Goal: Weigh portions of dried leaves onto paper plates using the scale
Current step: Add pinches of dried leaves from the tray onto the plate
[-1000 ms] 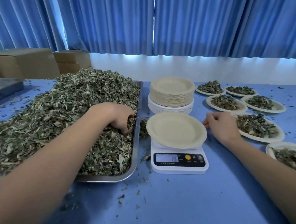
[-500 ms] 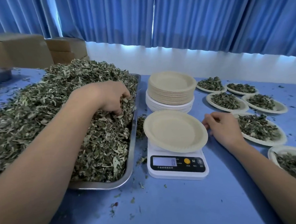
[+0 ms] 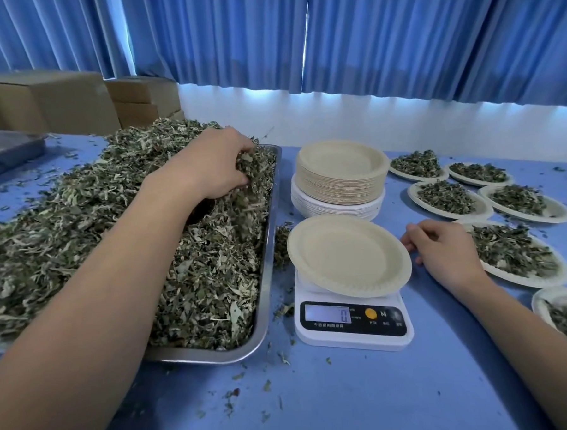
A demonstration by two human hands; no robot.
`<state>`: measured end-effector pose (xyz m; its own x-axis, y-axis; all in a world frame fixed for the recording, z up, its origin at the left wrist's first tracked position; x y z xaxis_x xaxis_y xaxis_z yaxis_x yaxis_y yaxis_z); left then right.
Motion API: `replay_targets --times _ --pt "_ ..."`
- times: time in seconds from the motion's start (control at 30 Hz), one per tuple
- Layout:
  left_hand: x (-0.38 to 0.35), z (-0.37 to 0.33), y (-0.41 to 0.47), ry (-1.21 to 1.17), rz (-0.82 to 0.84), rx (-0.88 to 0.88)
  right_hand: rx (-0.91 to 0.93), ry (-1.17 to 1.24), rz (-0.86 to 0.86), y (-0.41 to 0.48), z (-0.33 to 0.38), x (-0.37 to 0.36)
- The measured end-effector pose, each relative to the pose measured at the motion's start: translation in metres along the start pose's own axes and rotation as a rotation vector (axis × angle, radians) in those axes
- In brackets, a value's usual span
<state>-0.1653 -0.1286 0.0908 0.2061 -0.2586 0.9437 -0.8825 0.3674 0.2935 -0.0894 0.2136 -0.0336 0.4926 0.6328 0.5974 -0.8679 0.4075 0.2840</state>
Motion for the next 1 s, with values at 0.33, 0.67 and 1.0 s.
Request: replay_targets --times 0.33,0.67,1.0 --pt "-0.001 -0.003 -0.001 -0.088 -0.008 0.069 0.021 0.028 0.005 -0.002 -0.004 0.001" --pt "-0.016 -0.083 -0.018 -0.550 0.100 -0.214 0.020 0.036 0.020 -0.001 -0.005 0.002" --pt "-0.042 -0.096 -0.024 -0.449 0.403 -0.256 0.036 0.027 0.031 -0.001 -0.005 0.002"
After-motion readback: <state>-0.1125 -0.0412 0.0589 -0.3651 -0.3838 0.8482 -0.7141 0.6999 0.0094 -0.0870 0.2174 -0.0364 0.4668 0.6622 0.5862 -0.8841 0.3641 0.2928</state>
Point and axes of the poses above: each hand's wrist, its own y-axis towards the middle knuckle, its own x-axis out of the back of the hand, z = x × y, the point moved 1 cm from there along y, towards the middle knuckle, and after that the axes turned 3 degrees about -x, right-handed, at the moved point
